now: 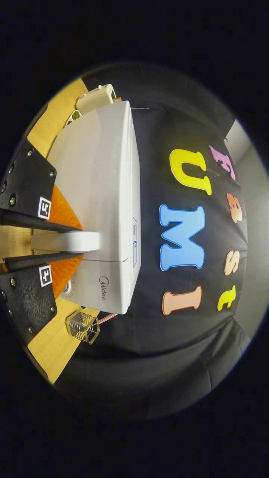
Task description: Open the microwave, put the food inside, and close the microwave door.
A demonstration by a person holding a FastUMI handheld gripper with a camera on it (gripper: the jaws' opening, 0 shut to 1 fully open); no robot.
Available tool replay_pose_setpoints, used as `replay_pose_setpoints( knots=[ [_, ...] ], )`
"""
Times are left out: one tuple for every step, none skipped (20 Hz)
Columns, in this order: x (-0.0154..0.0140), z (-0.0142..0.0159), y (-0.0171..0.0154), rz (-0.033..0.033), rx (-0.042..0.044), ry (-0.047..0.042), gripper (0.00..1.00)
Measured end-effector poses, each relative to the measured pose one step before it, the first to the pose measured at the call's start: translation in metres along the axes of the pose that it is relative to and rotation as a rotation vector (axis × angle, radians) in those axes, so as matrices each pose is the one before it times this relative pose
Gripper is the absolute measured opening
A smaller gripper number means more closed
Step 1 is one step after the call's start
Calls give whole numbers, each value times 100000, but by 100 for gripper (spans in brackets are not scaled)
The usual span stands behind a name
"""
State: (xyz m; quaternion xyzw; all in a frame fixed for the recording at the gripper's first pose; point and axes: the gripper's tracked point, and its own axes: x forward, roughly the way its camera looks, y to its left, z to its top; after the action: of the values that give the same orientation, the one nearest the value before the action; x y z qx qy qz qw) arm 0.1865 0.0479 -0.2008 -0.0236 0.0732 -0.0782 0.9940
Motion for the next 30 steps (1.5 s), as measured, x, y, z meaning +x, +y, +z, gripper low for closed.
replay_pose_setpoints(
  knots=[
    [19,351,-44,-372,2439,-1365,31],
    [-379,24,126,44,2237,1988,23],
    [88,124,24,257,2482,194,23],
    [197,-341,22,847,1925,718,14],
    [-192,33,114,746,2519,-403,14],
    [72,14,-61,-55,-323,368,8],
    [-1,16,-26,-149,-603,-166,8],
    [-94,-74,68,102,12,124,8],
    [-31,57,16,352,800,277,8],
    [35,-120,18,491,828,302,8],
    [-43,67,41,265,26,109,8],
    [-1,-110,19,238,133,220,8],
    [-23,63,54,102,158,-28,8],
    [-547,-243,-25,163,450,857,8],
    [-1013,46,215,-354,-640,-1795,8],
    [-953,-326,74,295,-3959,-743,8],
    [-1098,63,271,1034,-977,-1085,8],
    [-854,-282,274,1032,178,68,8],
    [-655,-157,295,1257,-55,533,8],
    [-863,-253,222,1589,-295,764,8],
    [-739,-3,374,2184,1170,-335,8],
    [-857,-189,391,2933,1192,301,17],
    [-714,-83,496,3260,1228,-556,19],
    [-586,-147,383,2718,2005,127,26],
    [-493,-281,298,2064,874,788,28],
    [-629,-389,284,2242,205,895,28],
    [-633,-178,340,1526,-406,244,28],
    [-490,-99,272,1189,-1094,-367,28],
    [-546,-200,323,1018,-2062,-211,28],
    [-518,-317,300,782,-1793,-314,28]
  ],
)
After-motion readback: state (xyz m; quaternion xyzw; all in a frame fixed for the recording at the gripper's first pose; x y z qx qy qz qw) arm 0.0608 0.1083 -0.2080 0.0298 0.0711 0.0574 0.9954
